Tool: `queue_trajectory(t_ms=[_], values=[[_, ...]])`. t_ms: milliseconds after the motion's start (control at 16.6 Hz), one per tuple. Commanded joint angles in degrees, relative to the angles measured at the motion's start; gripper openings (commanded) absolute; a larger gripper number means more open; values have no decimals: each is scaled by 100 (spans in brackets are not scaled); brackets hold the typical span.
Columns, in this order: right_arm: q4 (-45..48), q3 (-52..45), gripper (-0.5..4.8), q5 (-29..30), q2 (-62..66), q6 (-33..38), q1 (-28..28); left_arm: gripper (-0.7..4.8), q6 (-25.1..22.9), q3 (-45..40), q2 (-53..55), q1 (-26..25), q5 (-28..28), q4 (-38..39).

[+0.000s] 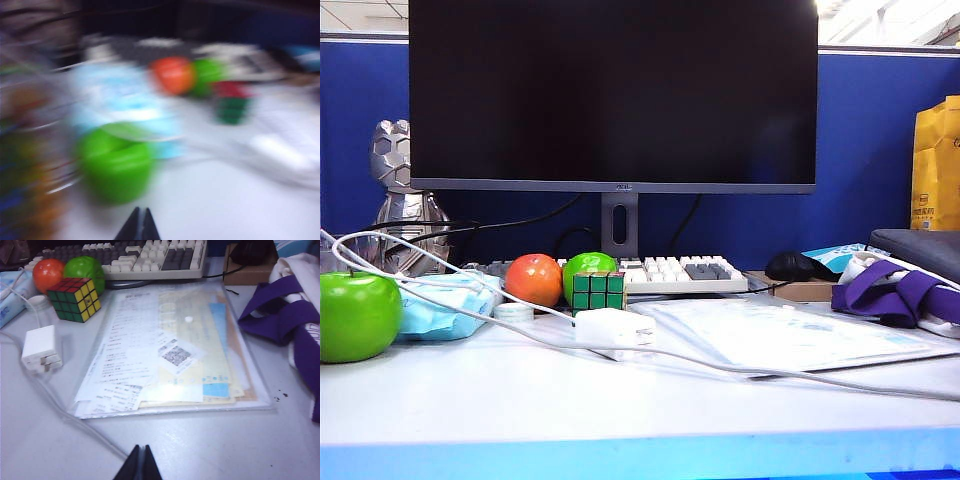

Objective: Pick up the Type-C charging cable and the charging base, insert one end of the Type-C charger into the corresponding slot on the base, and finally place the plugged-in charger back on the table.

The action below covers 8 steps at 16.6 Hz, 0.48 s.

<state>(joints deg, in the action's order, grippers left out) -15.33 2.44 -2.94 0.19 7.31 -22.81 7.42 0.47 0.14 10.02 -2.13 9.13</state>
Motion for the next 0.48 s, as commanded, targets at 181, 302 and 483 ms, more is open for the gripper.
queue_trajectory(t_ms=[181, 302, 483], values=[[15, 2, -5, 7, -7, 17, -11, -6, 214, 0, -9, -896, 85, 105], [15, 2, -5, 7, -7, 17, -11, -6, 247, 0, -9, -876, 77, 107], [15, 2, -5, 9, -7, 17, -13, -5, 247, 2, -7, -876, 42, 85]])
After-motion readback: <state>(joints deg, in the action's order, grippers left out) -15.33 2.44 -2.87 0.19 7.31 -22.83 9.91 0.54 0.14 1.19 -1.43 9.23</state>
